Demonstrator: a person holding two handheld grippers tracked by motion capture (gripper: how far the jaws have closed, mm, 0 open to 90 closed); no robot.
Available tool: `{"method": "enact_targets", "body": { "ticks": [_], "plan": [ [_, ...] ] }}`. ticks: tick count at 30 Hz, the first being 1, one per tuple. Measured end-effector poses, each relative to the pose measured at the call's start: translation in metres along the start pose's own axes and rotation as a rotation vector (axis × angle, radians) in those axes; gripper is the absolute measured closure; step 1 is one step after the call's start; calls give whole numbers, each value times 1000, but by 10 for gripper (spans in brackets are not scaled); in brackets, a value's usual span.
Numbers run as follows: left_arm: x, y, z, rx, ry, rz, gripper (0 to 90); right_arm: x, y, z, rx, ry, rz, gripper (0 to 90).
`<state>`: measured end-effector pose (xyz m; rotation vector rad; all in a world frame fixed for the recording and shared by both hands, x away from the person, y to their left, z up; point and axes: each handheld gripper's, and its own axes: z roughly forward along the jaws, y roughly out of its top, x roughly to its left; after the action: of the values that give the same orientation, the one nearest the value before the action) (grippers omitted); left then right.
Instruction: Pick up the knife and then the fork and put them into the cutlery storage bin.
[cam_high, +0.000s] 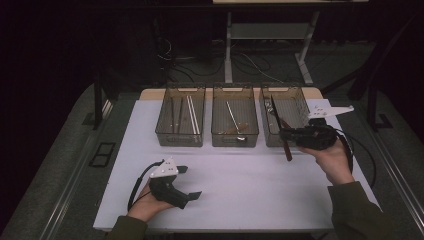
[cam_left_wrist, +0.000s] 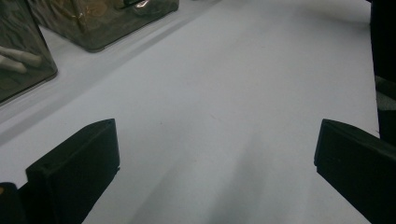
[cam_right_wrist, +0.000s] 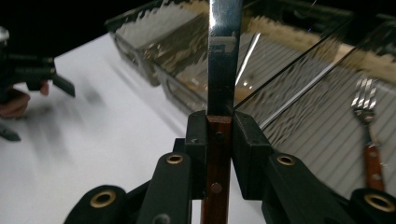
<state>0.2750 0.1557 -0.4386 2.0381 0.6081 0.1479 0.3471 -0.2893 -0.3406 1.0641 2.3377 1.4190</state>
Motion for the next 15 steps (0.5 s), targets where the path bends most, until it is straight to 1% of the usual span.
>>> {"method": "enact_targets", "body": {
  "ticks": [2, 5, 8, 10, 13, 15],
  "plan": [
    [0, 0, 0, 0, 1, 0, 0, -2, 1, -4, -23, -13, 10, 773],
    [0, 0, 1, 5, 1, 1, 0, -5, 4, -9, -58, -34, 9, 773],
    [0, 0, 1, 5, -1, 2, 0, -11, 9, -13, -95, -57, 16, 772],
    [1, 0, 2, 4, 1, -5, 0, -16, 13, -15, -109, -72, 22, 772],
    [1, 0, 2, 8, 5, -3, 0, -23, 17, -15, -133, -90, 37, 772],
    [1, 0, 2, 6, 7, -2, 0, -28, 19, -13, -136, -110, 43, 772]
  ]
}}
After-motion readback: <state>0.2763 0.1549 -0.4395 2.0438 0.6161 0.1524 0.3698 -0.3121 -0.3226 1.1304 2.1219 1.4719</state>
